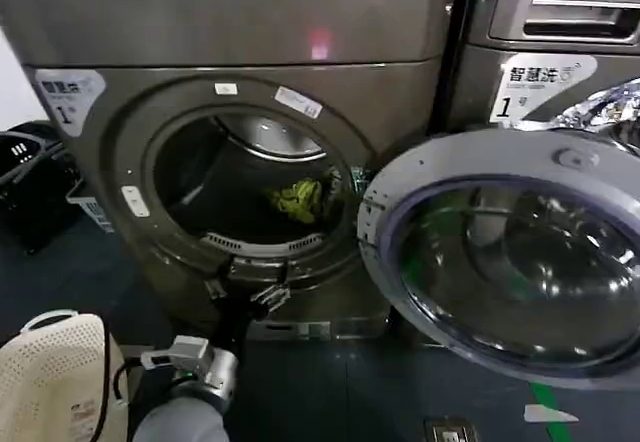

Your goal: Grasp the clothes from the dryer.

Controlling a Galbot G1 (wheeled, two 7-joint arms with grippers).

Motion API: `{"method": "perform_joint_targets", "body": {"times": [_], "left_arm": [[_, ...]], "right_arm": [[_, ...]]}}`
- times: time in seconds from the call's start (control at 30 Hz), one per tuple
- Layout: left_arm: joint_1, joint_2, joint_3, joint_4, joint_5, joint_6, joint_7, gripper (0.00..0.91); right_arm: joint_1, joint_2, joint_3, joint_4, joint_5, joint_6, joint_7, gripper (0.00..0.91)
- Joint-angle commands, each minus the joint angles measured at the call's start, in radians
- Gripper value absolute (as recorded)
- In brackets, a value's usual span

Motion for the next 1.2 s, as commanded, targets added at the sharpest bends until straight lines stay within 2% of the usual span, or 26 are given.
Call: {"method": "perform_joint_targets", "body": {"times": [0.03,0.63,0.8,1.2], "left_arm": [[0.001,0.0,0.0,-0.002,0.001,0.0,0.0,0.907],[-0.025,-0.001,0.004,0.018,-0.004,0.003,0.0,0.907],[-0.165,0.007,0.004,0.123,-0.04,0.012,0.0,0.907],[-0.598,-0.027,0.02,0.533,-0.1,0.018,0.001,0.907]], "right_arm": [[0.001,-0.001,0.0,0.001,0.0,0.0,0.001,0.907],[-0.005,-0.001,0.0,0.005,0.004,0.002,0.011,0.907],[-0.01,-0.001,0.007,0.01,0.019,0.006,0.011,0.907],[-0.015,0.017,0.004,0.023,0.022,0.02,0.008,0.907]]}}
